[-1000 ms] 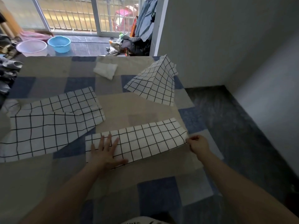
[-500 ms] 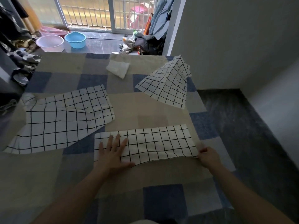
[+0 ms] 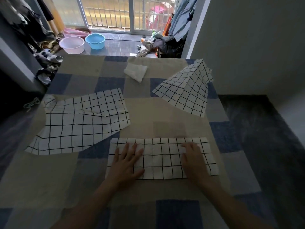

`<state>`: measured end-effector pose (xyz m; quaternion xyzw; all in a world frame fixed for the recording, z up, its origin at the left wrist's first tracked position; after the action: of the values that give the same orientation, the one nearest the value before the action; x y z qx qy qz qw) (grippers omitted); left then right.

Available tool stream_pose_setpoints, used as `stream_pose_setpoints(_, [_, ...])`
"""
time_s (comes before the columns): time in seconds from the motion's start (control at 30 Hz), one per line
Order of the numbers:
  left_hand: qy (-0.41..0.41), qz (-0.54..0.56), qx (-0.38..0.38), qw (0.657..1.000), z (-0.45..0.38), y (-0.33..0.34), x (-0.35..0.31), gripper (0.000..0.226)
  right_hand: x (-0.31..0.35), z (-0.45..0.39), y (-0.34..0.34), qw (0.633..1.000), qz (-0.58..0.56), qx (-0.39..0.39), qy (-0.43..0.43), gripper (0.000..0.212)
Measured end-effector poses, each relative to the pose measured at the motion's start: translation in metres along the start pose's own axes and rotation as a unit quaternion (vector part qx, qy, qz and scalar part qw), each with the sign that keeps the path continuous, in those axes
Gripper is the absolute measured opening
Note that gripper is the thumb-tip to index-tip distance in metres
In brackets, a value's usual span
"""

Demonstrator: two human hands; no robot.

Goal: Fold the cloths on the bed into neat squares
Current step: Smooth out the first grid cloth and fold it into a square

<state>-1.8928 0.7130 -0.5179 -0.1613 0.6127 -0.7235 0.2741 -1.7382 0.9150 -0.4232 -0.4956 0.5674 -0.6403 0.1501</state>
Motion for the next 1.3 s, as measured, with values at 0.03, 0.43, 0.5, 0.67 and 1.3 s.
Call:
stream_pose_setpoints(0.03, [0.005,0.000,-0.001,1.000,0.000,0.000,-0.002,0.077,0.017,-0.002,0.019,0.999,0.010,0.036,-0.028,0.035])
stream_pose_setpoints(0.43, [-0.055,0.024,0.007,0.998,0.016,0.005,0.036,0.059,-0.090,0.032,0.050,0.969,0.163,0.182,0.022,0.063])
stream_pose_setpoints(0.5, [-0.055,0.022,0.007,0.998,0.017,0.003,0.039,0.059,-0.118,0.032,0.027,0.970,0.168,0.158,0.080,0.062])
stream_pose_setpoints(0.67, [-0.071,0.002,0.067,0.995,0.016,0.005,0.024,0.106,-0.126,0.021,-0.002,0.978,0.114,0.087,0.149,0.047])
stream_pose_setpoints(1.3, [-0.097,-0.047,0.126,0.986,0.006,-0.014,0.008,0.121,-0.128,0.038,-0.012,0.886,-0.263,0.094,0.371,0.031])
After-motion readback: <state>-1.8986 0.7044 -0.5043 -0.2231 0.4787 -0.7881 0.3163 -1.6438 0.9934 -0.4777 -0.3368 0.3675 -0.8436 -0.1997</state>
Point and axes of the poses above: each hand's wrist, its own z-axis away from the middle knuckle, its own y-axis out of the palm, x = y × z, the point moved 10 cm from there along -z, towards the middle knuckle, and after that the axes turned 8 degrees about -y, right-handed, at the moved point
